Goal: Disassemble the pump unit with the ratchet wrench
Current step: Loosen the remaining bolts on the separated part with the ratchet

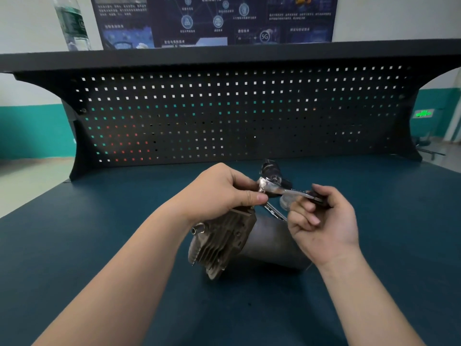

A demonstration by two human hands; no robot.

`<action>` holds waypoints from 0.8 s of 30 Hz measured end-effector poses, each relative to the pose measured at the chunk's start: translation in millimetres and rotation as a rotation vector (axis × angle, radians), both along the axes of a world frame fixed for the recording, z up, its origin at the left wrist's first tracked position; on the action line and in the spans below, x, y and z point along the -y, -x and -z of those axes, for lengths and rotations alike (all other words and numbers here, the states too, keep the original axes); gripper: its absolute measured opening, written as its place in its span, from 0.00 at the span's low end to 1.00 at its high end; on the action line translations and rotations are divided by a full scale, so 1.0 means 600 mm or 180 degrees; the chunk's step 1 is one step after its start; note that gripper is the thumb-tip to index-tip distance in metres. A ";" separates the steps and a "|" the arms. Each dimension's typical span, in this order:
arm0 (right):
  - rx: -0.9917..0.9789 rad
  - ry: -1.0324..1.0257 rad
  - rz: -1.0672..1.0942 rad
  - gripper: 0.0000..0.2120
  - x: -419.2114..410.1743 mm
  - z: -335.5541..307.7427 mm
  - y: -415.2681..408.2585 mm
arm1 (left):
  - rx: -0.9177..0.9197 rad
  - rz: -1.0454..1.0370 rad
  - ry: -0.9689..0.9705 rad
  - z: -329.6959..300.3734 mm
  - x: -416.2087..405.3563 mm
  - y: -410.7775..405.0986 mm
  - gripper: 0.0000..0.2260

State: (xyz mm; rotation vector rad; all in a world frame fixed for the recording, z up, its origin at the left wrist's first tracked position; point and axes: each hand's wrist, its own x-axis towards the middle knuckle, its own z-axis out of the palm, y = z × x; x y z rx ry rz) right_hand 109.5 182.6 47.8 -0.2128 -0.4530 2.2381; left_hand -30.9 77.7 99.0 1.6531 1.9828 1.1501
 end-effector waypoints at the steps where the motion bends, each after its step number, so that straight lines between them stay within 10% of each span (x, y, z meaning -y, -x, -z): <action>1: 0.0037 -0.0095 0.0225 0.13 0.008 0.004 0.000 | -0.0025 -0.0029 -0.0022 0.001 -0.001 0.001 0.01; 7: 0.1027 -0.3764 0.3534 0.14 0.098 0.023 -0.005 | 0.0121 0.0305 -0.0060 -0.005 0.001 0.007 0.08; 18: -0.0188 0.0208 0.0081 0.09 0.009 0.003 -0.002 | 0.0034 0.0003 0.0061 -0.001 -0.001 -0.001 0.02; 21: 0.0043 -0.0521 0.0970 0.12 0.039 0.004 0.004 | -0.0048 -0.0114 -0.0036 0.001 -0.005 0.000 0.01; 24: 0.1083 -0.2770 0.3132 0.13 0.094 0.006 0.006 | 0.0094 0.0119 -0.0053 -0.003 -0.001 0.005 0.05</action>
